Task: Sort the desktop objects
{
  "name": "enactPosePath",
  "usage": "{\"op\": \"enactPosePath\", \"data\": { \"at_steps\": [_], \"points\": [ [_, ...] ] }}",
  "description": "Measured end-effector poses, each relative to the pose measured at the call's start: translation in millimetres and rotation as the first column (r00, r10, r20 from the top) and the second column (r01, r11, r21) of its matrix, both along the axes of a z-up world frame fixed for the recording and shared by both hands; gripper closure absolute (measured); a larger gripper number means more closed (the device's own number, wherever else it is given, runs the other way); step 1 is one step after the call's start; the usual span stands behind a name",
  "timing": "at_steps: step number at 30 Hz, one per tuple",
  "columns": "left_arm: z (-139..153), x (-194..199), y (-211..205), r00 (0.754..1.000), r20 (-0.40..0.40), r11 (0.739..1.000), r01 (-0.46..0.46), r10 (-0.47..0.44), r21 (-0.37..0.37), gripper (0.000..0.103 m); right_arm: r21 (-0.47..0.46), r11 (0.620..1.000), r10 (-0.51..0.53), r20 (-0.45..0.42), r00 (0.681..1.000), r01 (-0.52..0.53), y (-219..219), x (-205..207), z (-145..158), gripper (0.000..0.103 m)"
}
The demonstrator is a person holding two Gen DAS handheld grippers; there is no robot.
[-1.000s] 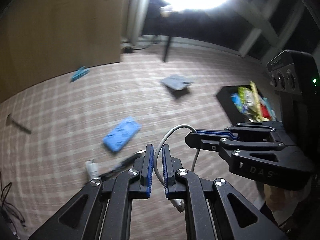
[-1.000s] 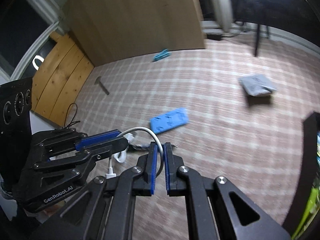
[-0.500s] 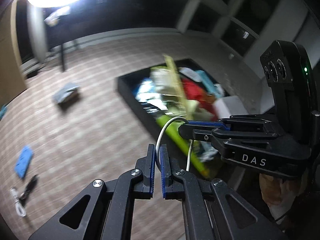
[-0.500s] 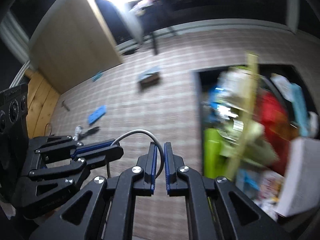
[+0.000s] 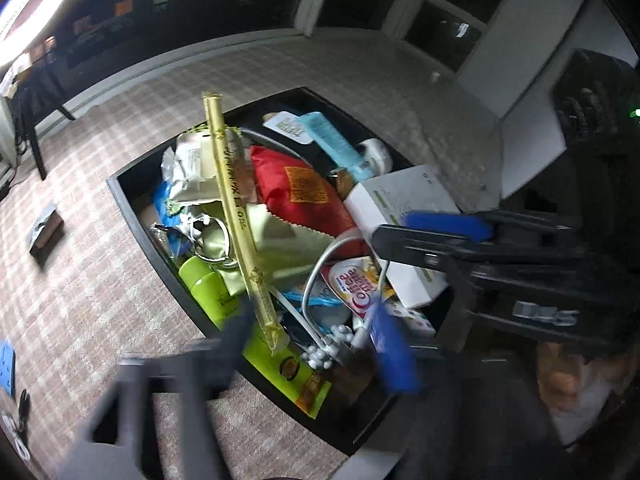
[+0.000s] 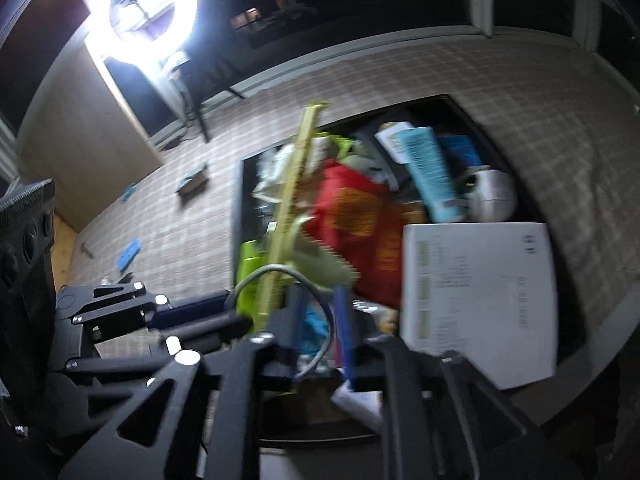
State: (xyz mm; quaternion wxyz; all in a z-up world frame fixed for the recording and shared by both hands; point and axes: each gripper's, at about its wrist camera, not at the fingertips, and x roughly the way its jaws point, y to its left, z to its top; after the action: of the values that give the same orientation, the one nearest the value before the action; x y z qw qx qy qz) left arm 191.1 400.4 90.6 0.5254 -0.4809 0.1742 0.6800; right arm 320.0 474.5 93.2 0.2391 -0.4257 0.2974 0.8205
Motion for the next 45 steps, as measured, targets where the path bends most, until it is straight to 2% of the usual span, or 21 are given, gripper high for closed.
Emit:
{"op": "enactPosePath", "data": {
  "at_steps": [1, 2, 10, 19, 23, 29, 31, 33, 34, 35, 37, 43, 45],
  "points": [
    [1, 1, -1, 1.000, -0.005, 1.000, 0.001, -0.001, 0.008, 0.037, 0.001, 1.000, -0.008, -0.012, 1.000, 0.008, 2, 3, 2, 0.050],
    [1, 1, -1, 1.000, -0.010, 1.000, -0.004, 0.004, 0.006, 0.037, 0.008, 1.000, -0.015, -0.025, 1.000, 0.016, 4, 7, 4, 0.048],
    [-1, -10, -19, 0.997, -0.019, 0.998, -0.070, 0.069, -0.009, 0.042, 0.031, 1.000, 0.005, -0.031, 1.000, -0.004, 6, 5, 9, 0.048],
    [-2, -45, -71, 0.979, -0.040, 0.979, -0.202, 0.201, -0.029, 0.045, 0.056, 0.992, 0.115, -0.025, 0.993, -0.114, -24, -42, 12, 0.048],
    [-2, -67, -105, 0.955, -0.060, 0.956, -0.293, 0.290, -0.037, 0.045, 0.060, 0.984, 0.170, -0.027, 0.985, -0.168, -42, -66, 12, 0.048],
    [-5, -107, -175, 0.891, -0.081, 0.890, -0.452, 0.447, -0.058, 0.045, 0.078, 0.956, 0.287, -0.028, 0.958, -0.284, -83, -110, 12, 0.048],
    [-7, -123, -207, 0.855, -0.085, 0.853, -0.517, 0.511, -0.069, 0.045, 0.088, 0.940, 0.334, -0.025, 0.942, -0.331, -100, -126, 13, 0.048],
    [-10, -133, -229, 0.831, -0.088, 0.828, -0.556, 0.550, -0.076, 0.045, 0.088, 0.917, 0.392, -0.022, 0.920, -0.389, -118, -146, 12, 0.048],
    [-12, -142, -245, 0.810, -0.092, 0.806, -0.586, 0.580, -0.084, 0.045, 0.088, 0.907, 0.416, -0.022, 0.909, -0.413, -126, -154, 12, 0.049],
    [-13, -146, -254, 0.800, -0.094, 0.795, -0.600, 0.593, -0.087, 0.045, 0.093, 0.893, 0.444, -0.019, 0.896, -0.441, -136, -164, 12, 0.049],
    [-19, -160, -280, 0.764, -0.092, 0.758, -0.645, 0.638, -0.101, 0.046, 0.118, 0.857, 0.505, -0.005, 0.863, -0.501, -156, -184, 11, 0.049],
    [-43, -194, -329, 0.690, -0.078, 0.675, -0.721, 0.719, -0.155, 0.052, 0.181, 0.707, 0.688, 0.046, 0.724, -0.683, -217, -242, 2, 0.049],
    [-51, -203, -339, 0.674, -0.064, 0.657, -0.734, 0.736, -0.172, 0.055, 0.188, 0.652, 0.739, 0.062, 0.671, -0.735, -236, -261, -4, 0.049]
  ]
}}
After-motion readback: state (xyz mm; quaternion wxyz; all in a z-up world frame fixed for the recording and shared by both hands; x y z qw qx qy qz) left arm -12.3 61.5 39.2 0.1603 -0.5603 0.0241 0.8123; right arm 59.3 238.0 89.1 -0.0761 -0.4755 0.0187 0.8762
